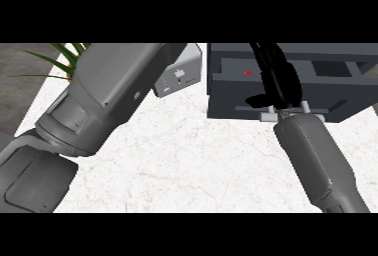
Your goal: Pick up the can, place it into the drawer and close the drawer
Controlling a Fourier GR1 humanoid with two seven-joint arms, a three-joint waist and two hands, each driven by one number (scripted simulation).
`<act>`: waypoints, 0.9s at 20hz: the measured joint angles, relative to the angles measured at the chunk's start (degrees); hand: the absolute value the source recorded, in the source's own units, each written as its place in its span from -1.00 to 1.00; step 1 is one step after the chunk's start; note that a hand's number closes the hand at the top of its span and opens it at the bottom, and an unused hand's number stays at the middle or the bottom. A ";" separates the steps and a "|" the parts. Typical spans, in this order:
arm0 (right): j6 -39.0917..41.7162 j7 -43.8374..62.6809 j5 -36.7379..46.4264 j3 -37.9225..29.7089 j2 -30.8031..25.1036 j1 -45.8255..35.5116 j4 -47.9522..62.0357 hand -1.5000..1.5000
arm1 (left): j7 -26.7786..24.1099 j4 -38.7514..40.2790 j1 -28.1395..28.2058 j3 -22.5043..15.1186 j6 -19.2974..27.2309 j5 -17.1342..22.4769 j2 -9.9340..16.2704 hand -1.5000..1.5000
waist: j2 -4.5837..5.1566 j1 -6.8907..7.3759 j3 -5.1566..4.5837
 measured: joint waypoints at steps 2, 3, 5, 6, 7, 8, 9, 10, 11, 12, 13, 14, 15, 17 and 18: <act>-3.50 0.11 1.24 -1.13 0.60 -2.60 4.52 -1.00 | 0.76 -1.27 0.88 -0.11 -0.39 -0.27 0.86 -1.00 | -0.02 0.48 0.01; -4.88 -0.13 1.44 -1.90 0.64 -4.12 6.86 -1.00 | 1.12 -1.89 1.33 -0.16 -0.56 -0.41 1.27 -1.00 | 0.01 0.71 0.02; -7.96 -0.40 2.27 -2.93 1.16 -6.94 11.43 -1.00 | 1.90 -2.85 1.90 -0.28 -0.68 -0.75 1.99 -1.00 | 0.12 1.06 0.04; -8.97 -0.54 2.51 -3.49 1.10 -8.37 13.40 -1.00 | 2.25 -3.66 2.74 -0.33 -0.79 -0.80 2.27 -1.00 | 0.10 1.29 0.05; -9.64 -0.63 2.59 -4.10 1.01 -10.05 15.28 -1.00 | 2.70 -4.26 3.25 -0.31 -1.53 -0.82 3.16 -1.00 | 0.15 1.54 0.06; -10.63 -0.89 2.74 -4.55 1.10 -11.29 17.09 -1.00 | 2.80 -5.21 4.32 -0.36 -1.74 -0.86 3.37 -1.00 | 0.11 1.67 0.05; -11.48 -0.92 2.89 -5.09 1.09 -12.75 18.96 -1.00 | 3.19 -5.95 4.85 -0.43 -2.17 -0.97 3.93 -1.00 | 0.15 1.83 0.05; -12.12 -0.81 3.11 -5.60 0.87 -14.30 20.72 -1.00 | 3.49 -6.81 5.40 -0.67 -2.13 -1.19 4.10 -1.00 | 0.16 2.09 0.05; -12.93 -1.20 3.21 -6.03 0.65 -15.45 22.31 -1.00 | 4.11 -7.56 5.76 -0.78 -2.25 -1.29 4.40 -1.00 | 0.15 2.20 0.03; -13.37 -1.14 3.36 -6.44 0.43 -16.63 23.75 -1.00 | 4.53 -8.59 6.52 -0.86 -2.62 -1.28 4.94 -1.00 | 0.15 2.62 0.05; -13.98 -1.05 3.62 -6.68 0.49 -17.74 25.14 -1.00 | 4.82 -9.52 7.30 -0.92 -2.80 -1.35 5.48 -1.00 | 0.17 2.77 0.05; -14.17 -0.91 3.92 -6.87 0.39 -18.91 26.48 -1.00 | 5.28 -10.58 8.05 -1.01 -2.92 -1.38 5.93 -1.00 | 0.27 2.96 0.11; -14.07 -0.87 4.15 -7.03 0.29 -20.02 27.88 -1.00 | 5.59 -11.64 8.79 -1.22 -2.96 -1.55 6.31 -1.00 | 0.33 3.10 0.14; -14.12 -1.18 4.14 -7.67 -0.16 -21.88 30.30 -1.00 | 6.18 -13.13 9.64 -1.62 -2.89 -1.93 6.80 -1.00 | 0.54 3.45 0.19; -14.42 -1.18 4.21 -7.91 -0.24 -22.52 31.31 -1.00 | 6.50 -14.02 10.40 -1.68 -3.22 -1.90 7.19 -1.00 | 0.55 3.61 0.18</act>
